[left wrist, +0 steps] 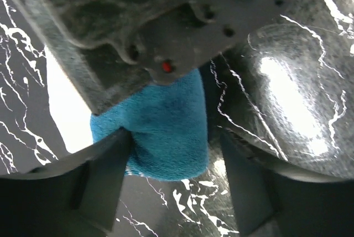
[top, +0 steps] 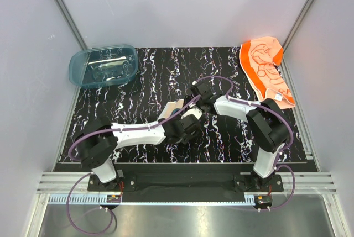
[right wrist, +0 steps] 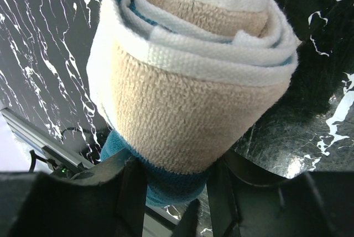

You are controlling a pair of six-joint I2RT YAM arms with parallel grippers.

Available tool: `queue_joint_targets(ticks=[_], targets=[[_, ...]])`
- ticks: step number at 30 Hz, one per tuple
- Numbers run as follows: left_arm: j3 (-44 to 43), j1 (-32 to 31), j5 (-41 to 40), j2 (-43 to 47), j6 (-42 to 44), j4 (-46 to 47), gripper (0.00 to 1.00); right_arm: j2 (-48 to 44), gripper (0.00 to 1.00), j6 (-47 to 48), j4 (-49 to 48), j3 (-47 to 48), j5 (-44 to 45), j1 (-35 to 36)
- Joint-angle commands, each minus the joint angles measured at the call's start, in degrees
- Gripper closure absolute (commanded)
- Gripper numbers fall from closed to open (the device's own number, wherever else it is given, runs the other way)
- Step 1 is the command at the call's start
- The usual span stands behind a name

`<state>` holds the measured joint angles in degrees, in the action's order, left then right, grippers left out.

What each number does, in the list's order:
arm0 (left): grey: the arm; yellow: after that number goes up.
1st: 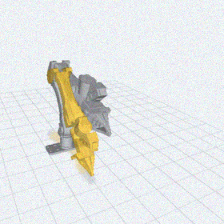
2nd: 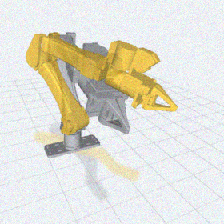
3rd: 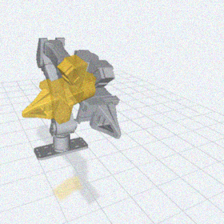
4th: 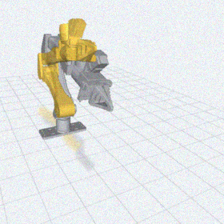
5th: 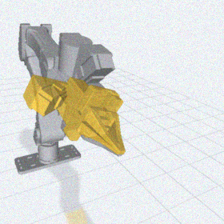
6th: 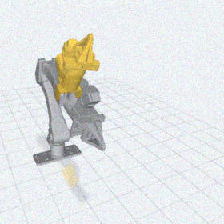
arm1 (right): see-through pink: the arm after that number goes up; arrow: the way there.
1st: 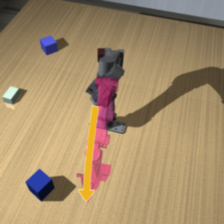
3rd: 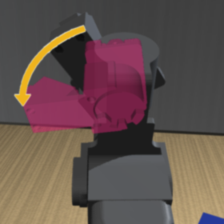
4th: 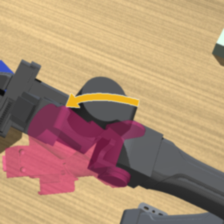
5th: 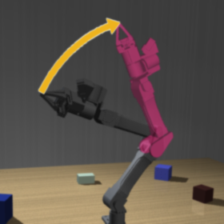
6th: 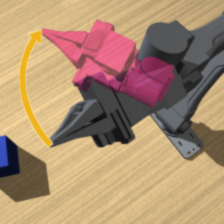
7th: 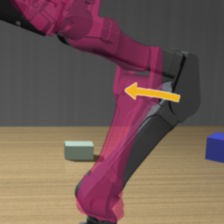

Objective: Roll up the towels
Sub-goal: Roll the towel

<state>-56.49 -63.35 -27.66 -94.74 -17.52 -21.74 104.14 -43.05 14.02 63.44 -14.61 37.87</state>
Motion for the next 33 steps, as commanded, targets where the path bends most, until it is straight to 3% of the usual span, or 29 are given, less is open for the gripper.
queue_joint_targets(ticks=[1,4,9,11,12,13,18,21,26,33], targets=[[2.9,2.2,1.9,-1.5,-0.8,3.1,0.36,2.2,0.53,2.9,7.6,0.0,0.7,1.0],[4.2,4.6,5.1,-0.7,-0.6,4.1,0.61,2.4,0.52,3.1,8.0,0.4,0.0,1.0],[6.4,11.0,12.6,-0.6,-0.2,5.6,0.73,2.1,0.47,4.0,9.7,1.1,-0.3,1.0],[7.2,13.2,16.0,0.1,-0.2,6.5,0.79,1.9,0.4,4.3,10.2,1.3,-0.3,1.0],[7.7,13.6,16.8,0.3,-0.2,6.8,0.8,1.8,0.34,4.4,10.8,1.5,-0.1,1.0],[7.9,13.9,18.0,0.6,-0.2,7.1,0.81,1.4,0.2,4.5,11.4,2.0,0.8,1.0],[9.5,15.3,26.0,1.0,-2.3,9.2,0.81,-0.1,0.0,4.8,18.2,5.6,7.5,0.9],[12.1,17.6,34.8,2.7,-4.8,13.4,0.81,-1.6,0.0,5.3,22.0,8.4,11.3,0.4],[13.6,21.3,42.7,4.4,-7.4,16.4,0.81,-6.1,0.0,4.8,24.5,9.8,15.7,-2.7],[11.8,24.1,49.8,1.5,-10.2,16.1,0.81,-17.2,0.0,2.8,12.6,1.8,11.2,-5.5]])
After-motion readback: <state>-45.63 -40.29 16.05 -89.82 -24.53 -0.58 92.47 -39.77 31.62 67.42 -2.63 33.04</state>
